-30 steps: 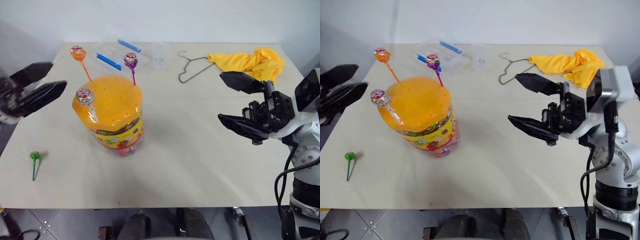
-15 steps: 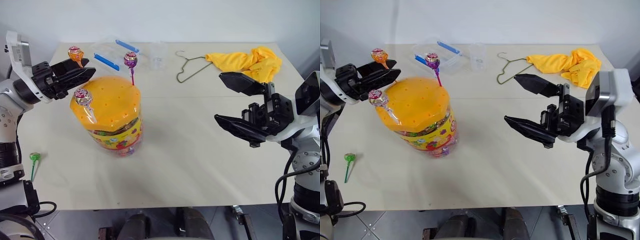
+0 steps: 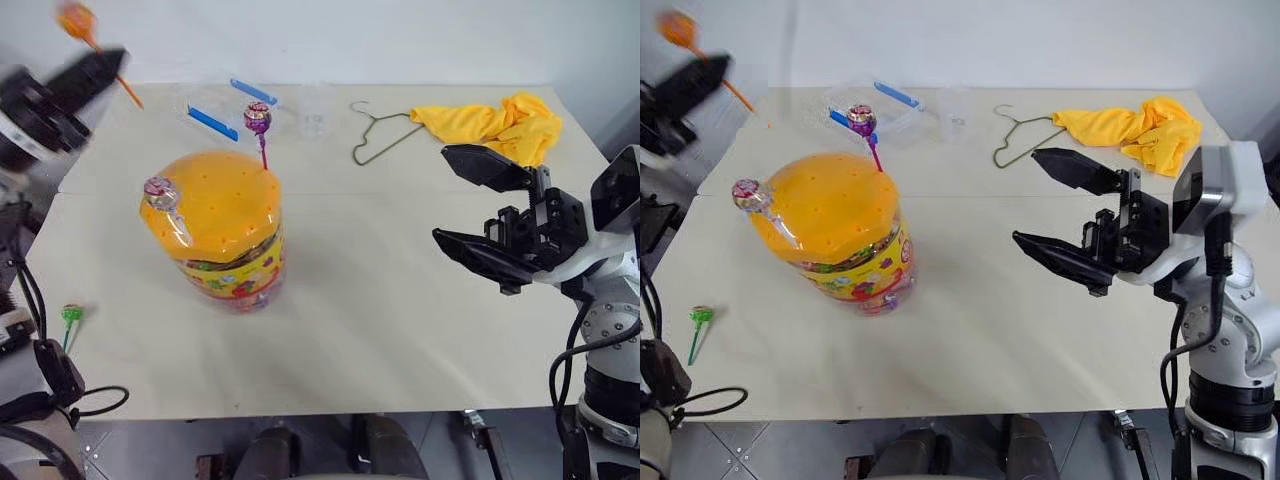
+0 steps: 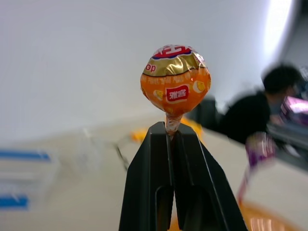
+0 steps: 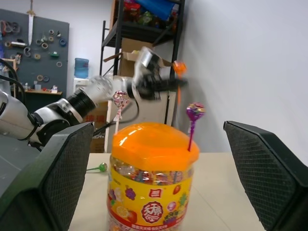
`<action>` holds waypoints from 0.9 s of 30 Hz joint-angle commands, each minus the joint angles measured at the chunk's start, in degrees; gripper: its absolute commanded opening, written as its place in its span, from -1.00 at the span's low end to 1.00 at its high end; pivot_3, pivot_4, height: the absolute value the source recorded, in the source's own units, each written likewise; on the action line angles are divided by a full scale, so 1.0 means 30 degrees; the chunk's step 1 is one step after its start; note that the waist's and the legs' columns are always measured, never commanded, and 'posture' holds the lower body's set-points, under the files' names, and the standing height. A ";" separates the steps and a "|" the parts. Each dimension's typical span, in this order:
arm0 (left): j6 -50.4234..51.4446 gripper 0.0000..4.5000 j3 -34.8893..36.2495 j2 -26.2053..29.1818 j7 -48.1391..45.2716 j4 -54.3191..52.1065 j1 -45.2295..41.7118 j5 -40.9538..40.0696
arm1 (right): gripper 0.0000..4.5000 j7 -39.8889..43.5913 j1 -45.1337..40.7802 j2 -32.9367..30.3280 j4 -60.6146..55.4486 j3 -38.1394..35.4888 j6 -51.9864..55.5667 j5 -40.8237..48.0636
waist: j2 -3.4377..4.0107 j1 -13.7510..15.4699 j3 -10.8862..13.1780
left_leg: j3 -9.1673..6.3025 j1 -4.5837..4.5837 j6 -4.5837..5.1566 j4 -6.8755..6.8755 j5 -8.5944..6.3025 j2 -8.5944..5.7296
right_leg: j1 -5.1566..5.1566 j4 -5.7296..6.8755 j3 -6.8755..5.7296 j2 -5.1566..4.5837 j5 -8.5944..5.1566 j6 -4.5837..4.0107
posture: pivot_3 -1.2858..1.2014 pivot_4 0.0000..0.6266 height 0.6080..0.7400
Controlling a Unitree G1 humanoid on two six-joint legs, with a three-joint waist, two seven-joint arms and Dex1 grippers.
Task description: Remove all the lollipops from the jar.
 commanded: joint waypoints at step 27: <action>0.3388 -0.70 0.6459 -0.3501 0.1387 -1.0532 2.2463 0.3778 | 1.00 0.5593 0.0359 0.0158 0.2293 0.2273 -0.1056 -0.2906 | 0.0018 0.0211 0.0008 | -0.0115 0.0027 -0.0015 -0.0109 -0.0004 0.0004 | 0.0056 -0.0118 0.0157 -0.0035 -0.0018 -0.0036 | 0.03 -0.52 1.00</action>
